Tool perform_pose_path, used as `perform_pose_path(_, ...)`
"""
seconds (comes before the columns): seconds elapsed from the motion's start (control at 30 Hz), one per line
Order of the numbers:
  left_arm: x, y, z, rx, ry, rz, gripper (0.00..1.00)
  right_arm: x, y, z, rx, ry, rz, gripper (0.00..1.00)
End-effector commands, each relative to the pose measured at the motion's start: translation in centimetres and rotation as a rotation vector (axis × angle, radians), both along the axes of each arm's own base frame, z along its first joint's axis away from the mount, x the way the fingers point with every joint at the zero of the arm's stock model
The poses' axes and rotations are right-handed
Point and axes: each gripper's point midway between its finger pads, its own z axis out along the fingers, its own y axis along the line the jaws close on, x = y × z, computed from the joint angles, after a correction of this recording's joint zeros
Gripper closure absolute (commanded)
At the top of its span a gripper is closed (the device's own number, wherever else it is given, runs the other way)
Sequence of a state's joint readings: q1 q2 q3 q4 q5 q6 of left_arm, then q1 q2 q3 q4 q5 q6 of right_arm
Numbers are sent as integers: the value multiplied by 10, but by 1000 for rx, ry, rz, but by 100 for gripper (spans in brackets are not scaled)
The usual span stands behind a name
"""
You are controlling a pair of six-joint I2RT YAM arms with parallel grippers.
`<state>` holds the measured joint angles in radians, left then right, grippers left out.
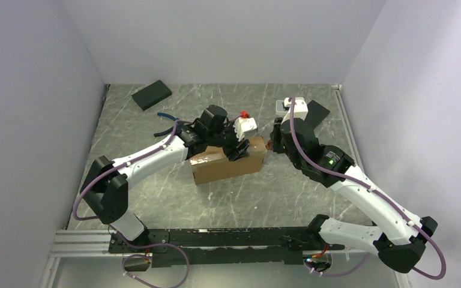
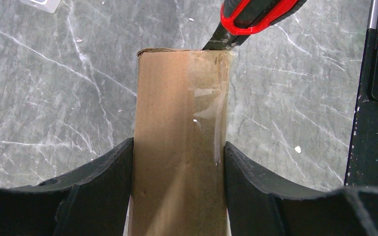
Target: Unpack the express box
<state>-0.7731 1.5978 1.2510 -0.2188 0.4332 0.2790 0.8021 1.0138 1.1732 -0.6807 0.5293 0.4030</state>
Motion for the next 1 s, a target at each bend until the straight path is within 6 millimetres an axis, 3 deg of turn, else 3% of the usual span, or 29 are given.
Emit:
perform_pose_path(0.0, 31, 24, -30, 116, -40, 141, 66, -22, 2, 11, 48, 28, 58, 100)
perform_pose_path(0.2, 30, 23, -30, 114, -37, 136, 66, -23, 0, 11, 49, 20, 53, 100)
perform_pose_path(0.6, 28, 23, -28, 108, -38, 121, 66, -28, -10, 34, 76, -33, 47, 100)
perform_pose_path(0.7, 22, 20, -26, 93, -37, 91, 58, -29, -22, 56, 100, -106, 20, 100)
perform_pose_path(0.8, 15, 15, -23, 73, -24, 55, 42, -33, -39, 96, 167, -244, -10, 100)
perform_pose_path(0.9, 12, 12, -18, 52, -13, 37, 31, -40, -69, 142, 265, -428, -86, 100)
perform_pose_path(0.97, 10, 10, -12, 31, -3, 42, 25, -46, -96, 156, 296, -532, -171, 100)
